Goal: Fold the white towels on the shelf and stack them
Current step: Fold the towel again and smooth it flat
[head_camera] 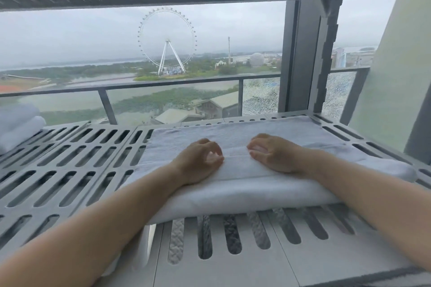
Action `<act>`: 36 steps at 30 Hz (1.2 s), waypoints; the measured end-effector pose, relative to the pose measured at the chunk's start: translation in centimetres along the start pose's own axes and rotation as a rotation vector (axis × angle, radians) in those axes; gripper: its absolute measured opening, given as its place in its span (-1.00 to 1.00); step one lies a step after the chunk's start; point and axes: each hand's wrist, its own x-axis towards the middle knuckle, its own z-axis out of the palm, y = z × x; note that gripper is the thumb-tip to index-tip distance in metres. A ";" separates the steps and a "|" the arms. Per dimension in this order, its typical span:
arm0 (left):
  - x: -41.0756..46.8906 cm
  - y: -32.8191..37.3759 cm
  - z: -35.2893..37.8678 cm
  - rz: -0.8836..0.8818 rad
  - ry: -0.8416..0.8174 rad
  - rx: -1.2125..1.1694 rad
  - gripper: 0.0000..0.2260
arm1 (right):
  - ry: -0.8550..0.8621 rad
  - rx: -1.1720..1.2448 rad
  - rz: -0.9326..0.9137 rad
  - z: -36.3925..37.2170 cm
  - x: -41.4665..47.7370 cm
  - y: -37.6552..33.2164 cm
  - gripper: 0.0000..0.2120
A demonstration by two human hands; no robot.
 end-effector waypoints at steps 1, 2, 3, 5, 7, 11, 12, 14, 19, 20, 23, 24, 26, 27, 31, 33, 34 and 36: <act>-0.2 -0.1 -0.2 0.006 0.012 0.023 -0.82 | 0.058 -0.019 -0.011 -0.3 -0.3 0.8 -0.76; -0.4 -0.1 -0.3 -0.009 -0.003 0.060 -0.81 | 0.096 -0.051 -0.024 -0.6 -0.4 1.6 -0.82; -0.5 0.0 -0.6 -0.040 -0.033 0.096 -0.78 | 0.103 -0.080 -0.035 -0.8 -0.5 2.3 -0.83; -0.3 0.2 -0.8 -0.090 -0.089 0.168 -0.72 | 0.069 -0.116 -0.050 -1.1 -0.5 3.3 -0.76; 0.1 0.4 -1.2 -0.068 -0.113 0.280 -0.70 | 0.050 -0.138 -0.053 -1.3 -0.4 3.9 -0.65; 0.4 0.3 -2.2 0.005 -0.064 0.331 -0.65 | 0.070 -0.147 -0.006 -2.3 0.4 4.4 -0.54; 0.5 0.2 -2.4 0.014 -0.052 0.331 -0.64 | 0.077 -0.126 -0.004 -2.6 0.7 4.4 -0.54; 0.6 0.1 -2.6 0.012 -0.061 0.360 -0.63 | 0.078 -0.104 -0.014 -3.0 1.2 4.5 -0.55; 0.4 -0.4 -1.7 -0.027 -0.104 0.389 -0.70 | -0.004 -0.228 -0.024 -2.1 1.3 5.4 -0.60; 0.4 -0.4 -1.7 -0.029 -0.086 0.392 -0.72 | 0.017 -0.244 -0.030 -2.0 1.3 5.5 -0.62; 1.1 0.2 -2.1 -0.036 -0.067 0.375 -0.78 | 0.061 -0.253 -0.083 -2.3 1.8 4.7 -0.71; 1.5 0.7 -2.0 -0.029 -0.050 0.347 -0.79 | 0.078 -0.220 -0.108 -2.1 2.1 4.1 -0.76; 2.4 1.9 -1.1 -0.005 -0.013 0.241 -0.73 | 0.117 -0.129 -0.161 -1.2 2.6 2.8 -0.84; 2.7 2.4 -0.4 -0.001 -0.024 0.192 -0.67 | 0.105 -0.086 -0.179 -0.7 2.8 2.6 -0.83; 2.7 2.3 1.5 -0.080 -0.274 0.183 -0.50 | -0.186 0.021 -0.151 -0.1 2.1 4.3 -0.53; 2.8 1.8 1.4 -0.100 -0.326 0.183 -0.47 | -0.250 0.019 -0.101 -0.5 1.8 5.5 -0.43; 3.0 1.8 1.2 -0.102 -0.346 0.186 -0.46 | -0.270 0.004 -0.090 -0.7 1.8 5.7 -0.38; 3.6 1.9 1.1 -0.103 -0.384 0.210 -0.45 | -0.285 -0.019 -0.102 -0.9 2.0 5.4 -0.30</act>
